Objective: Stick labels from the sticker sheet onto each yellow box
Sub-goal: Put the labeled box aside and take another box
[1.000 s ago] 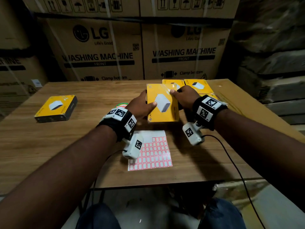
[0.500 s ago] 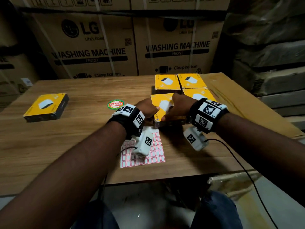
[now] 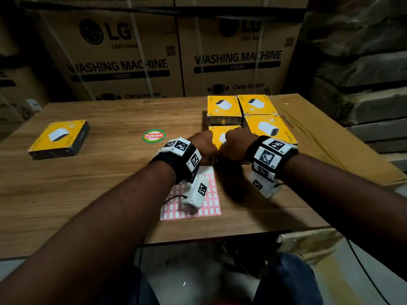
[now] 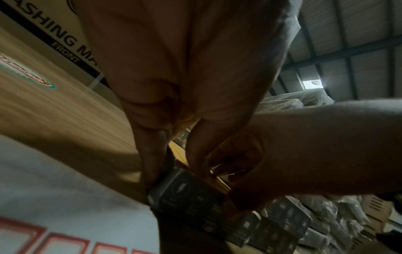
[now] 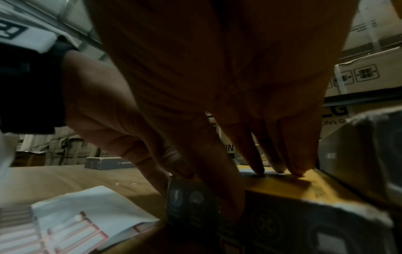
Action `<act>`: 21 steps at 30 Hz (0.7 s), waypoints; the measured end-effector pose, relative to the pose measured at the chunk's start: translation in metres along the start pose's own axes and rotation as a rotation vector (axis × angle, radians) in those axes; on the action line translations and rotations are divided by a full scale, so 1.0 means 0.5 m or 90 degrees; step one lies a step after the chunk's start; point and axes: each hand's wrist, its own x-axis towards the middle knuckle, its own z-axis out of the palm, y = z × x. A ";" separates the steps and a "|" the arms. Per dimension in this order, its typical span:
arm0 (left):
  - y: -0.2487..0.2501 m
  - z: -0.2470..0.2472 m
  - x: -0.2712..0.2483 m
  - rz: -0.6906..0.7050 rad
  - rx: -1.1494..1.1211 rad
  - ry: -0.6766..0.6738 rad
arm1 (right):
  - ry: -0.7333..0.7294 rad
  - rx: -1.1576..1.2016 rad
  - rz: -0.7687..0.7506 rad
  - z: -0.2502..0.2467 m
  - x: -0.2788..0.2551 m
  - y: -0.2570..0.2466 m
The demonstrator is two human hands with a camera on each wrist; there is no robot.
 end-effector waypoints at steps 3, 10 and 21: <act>0.004 -0.004 -0.007 0.002 0.029 0.011 | 0.000 -0.009 0.003 -0.004 -0.002 -0.001; 0.009 0.000 -0.007 0.009 0.041 0.029 | -0.002 -0.019 -0.004 -0.007 -0.001 -0.002; -0.060 -0.055 -0.054 -0.009 -0.044 0.052 | -0.003 -0.031 -0.030 -0.028 0.004 -0.034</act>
